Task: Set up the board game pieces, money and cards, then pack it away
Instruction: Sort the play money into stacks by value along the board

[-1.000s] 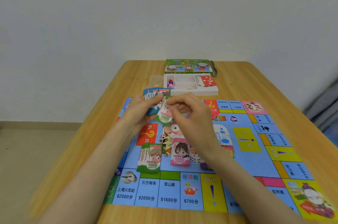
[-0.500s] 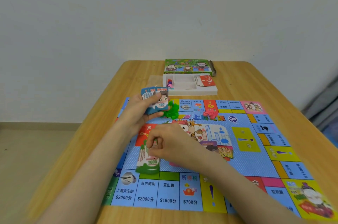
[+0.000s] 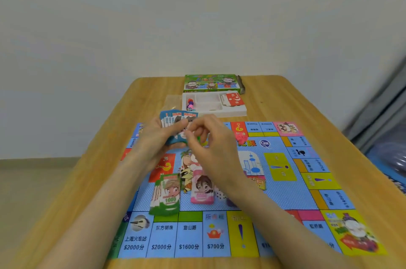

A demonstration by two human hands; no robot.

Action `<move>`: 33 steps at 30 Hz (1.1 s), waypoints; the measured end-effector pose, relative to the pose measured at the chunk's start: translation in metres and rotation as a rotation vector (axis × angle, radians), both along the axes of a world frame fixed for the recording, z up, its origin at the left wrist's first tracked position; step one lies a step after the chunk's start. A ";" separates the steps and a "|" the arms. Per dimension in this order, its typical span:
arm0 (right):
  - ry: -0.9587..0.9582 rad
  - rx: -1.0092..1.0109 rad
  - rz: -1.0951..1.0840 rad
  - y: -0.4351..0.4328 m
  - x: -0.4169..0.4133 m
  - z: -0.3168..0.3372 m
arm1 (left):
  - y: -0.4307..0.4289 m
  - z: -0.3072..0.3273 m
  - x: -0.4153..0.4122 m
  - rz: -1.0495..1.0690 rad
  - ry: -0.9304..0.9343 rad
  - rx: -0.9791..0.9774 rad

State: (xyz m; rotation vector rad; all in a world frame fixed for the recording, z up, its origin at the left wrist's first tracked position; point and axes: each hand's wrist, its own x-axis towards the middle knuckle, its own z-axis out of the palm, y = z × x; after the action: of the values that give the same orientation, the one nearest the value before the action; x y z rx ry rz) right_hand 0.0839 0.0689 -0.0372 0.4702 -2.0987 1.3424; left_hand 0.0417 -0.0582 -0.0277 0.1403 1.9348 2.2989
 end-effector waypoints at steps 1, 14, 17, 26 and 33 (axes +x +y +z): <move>-0.011 -0.078 -0.062 0.005 -0.002 0.003 | 0.003 0.001 0.001 -0.007 0.000 -0.015; -0.395 -0.121 0.056 0.053 -0.010 0.028 | 0.036 0.016 0.011 -0.086 0.027 -0.092; -0.480 -0.060 0.160 0.076 -0.008 0.034 | 0.048 0.017 0.013 -0.137 0.001 -0.109; -0.825 -0.054 0.343 0.156 -0.009 0.034 | 0.096 0.006 0.024 -0.228 -0.049 -0.026; -0.999 0.314 0.564 0.165 0.001 0.032 | 0.098 0.000 0.028 -0.188 0.035 -0.048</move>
State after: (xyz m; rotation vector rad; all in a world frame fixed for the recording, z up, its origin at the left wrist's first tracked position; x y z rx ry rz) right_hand 0.0852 0.2342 -0.0054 0.6313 -3.1914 1.8019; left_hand 0.0702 0.0402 -0.0278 0.3442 1.9026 2.1421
